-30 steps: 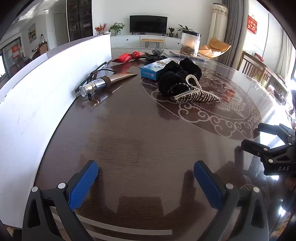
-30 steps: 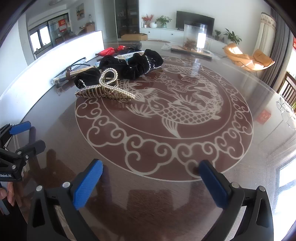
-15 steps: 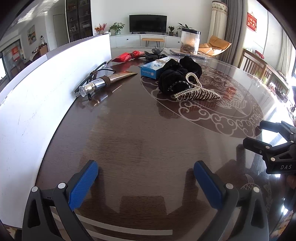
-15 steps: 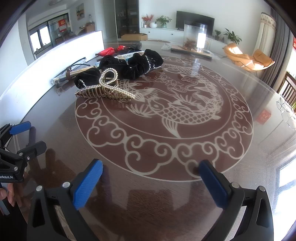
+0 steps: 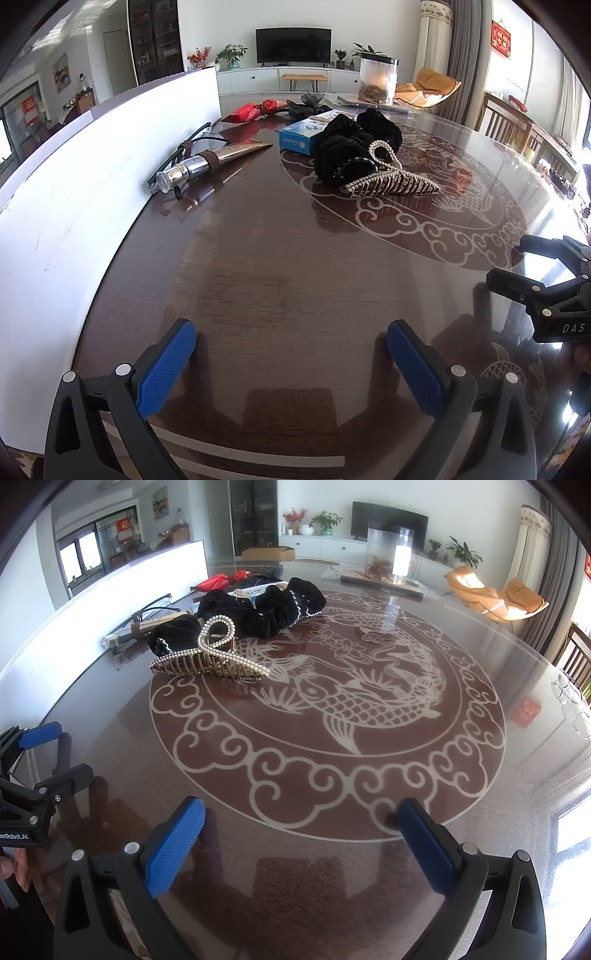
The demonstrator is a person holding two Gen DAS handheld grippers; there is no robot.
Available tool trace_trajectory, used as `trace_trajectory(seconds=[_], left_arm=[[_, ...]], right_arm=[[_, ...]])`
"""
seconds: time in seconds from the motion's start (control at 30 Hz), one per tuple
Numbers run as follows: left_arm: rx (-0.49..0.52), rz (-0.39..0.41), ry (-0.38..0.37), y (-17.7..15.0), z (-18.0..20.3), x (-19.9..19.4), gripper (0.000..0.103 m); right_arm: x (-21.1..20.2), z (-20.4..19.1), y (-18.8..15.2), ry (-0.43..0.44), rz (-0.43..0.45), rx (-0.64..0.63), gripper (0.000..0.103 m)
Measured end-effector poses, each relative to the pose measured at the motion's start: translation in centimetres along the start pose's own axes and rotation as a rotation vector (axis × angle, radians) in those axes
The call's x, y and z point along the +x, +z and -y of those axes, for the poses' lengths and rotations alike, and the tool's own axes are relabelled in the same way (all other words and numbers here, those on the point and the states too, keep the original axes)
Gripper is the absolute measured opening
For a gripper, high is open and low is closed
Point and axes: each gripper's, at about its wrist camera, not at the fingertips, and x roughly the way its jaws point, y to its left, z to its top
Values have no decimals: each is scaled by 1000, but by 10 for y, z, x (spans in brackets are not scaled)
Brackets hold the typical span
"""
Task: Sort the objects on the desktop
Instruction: 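Move the right gripper toward the pearl-studded hair claw clip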
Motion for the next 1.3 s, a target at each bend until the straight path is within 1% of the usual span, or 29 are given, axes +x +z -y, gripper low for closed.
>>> trace_trajectory(seconds=[0.47, 0.53, 0.6, 0.73, 0.9, 1.03, 1.2, 1.3], left_arm=[[0, 0, -1, 0, 0, 0, 103], [0, 0, 0, 0, 0, 0, 103], [0, 0, 0, 0, 0, 0, 103], [0, 1, -1, 0, 0, 0, 103], [2, 1, -2, 0, 1, -1, 103], [2, 1, -2, 0, 1, -1, 103], [1, 1, -2, 0, 1, -1, 103], [1, 1, -2, 0, 1, -1, 103]], right_arm=[[0, 0, 0, 0, 0, 0, 103], [2, 0, 3, 9, -25, -9, 103], [4, 3, 8, 12, -37, -4, 103], [0, 17, 24, 8, 11, 55, 103], [5, 36, 53, -38, 41, 137, 103], [11, 45, 73, -78, 69, 166, 103], [33, 48, 90, -107, 35, 171, 103], [47, 39, 93, -103, 3, 136, 103]])
